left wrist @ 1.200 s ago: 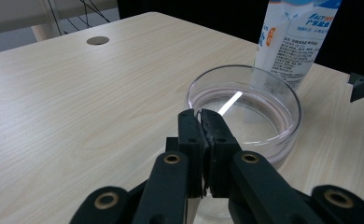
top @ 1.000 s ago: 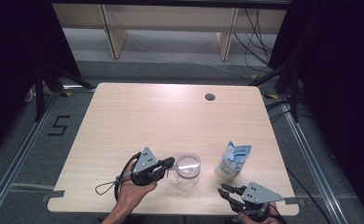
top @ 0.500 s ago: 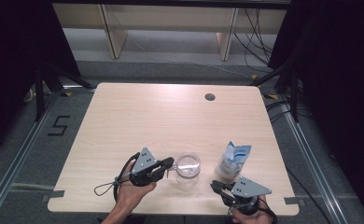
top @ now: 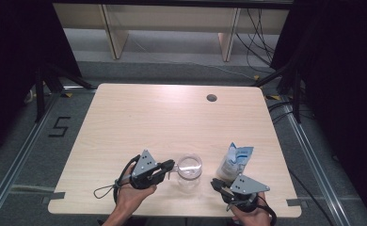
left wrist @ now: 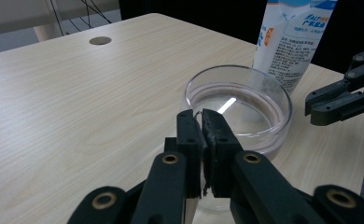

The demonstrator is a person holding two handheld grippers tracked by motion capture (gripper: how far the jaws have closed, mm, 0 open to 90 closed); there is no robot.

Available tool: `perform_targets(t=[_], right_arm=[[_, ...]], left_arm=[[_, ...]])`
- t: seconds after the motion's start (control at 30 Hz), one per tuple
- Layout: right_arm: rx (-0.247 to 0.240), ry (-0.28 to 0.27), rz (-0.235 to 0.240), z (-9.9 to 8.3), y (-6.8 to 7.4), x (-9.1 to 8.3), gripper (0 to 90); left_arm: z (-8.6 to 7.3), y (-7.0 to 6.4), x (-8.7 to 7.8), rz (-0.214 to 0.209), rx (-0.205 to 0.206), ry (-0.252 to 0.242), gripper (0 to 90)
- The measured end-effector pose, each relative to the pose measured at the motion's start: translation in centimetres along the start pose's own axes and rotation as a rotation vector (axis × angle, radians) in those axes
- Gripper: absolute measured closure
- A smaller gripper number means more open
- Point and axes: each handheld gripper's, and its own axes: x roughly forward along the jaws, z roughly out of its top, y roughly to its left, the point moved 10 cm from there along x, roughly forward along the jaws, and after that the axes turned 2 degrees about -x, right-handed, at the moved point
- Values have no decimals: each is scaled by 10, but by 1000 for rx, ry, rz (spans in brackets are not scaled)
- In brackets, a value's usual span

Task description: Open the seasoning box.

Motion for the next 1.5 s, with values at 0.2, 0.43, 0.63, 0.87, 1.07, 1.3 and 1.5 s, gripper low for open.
perform_targets(t=[0.2,0.43,0.63,0.87,1.07,1.3,1.5], right_arm=[[-13,-7,3,4,0,5,827],[-18,-13,6,9,0,9,845],[-19,-22,10,14,-1,11,866],[-20,-41,6,21,-1,16,893],[-30,-55,7,27,-4,19,899],[-23,-70,11,35,-6,23,900],[-28,-81,21,41,-3,26,900]], left_arm=[[0,0,0,0,4,1,854],[-1,-1,0,4,0,2,854],[-1,0,0,5,13,3,855],[-2,0,0,4,13,7,855],[-2,0,0,3,12,8,857],[-2,0,0,4,9,7,858],[-2,1,0,3,8,5,859]])
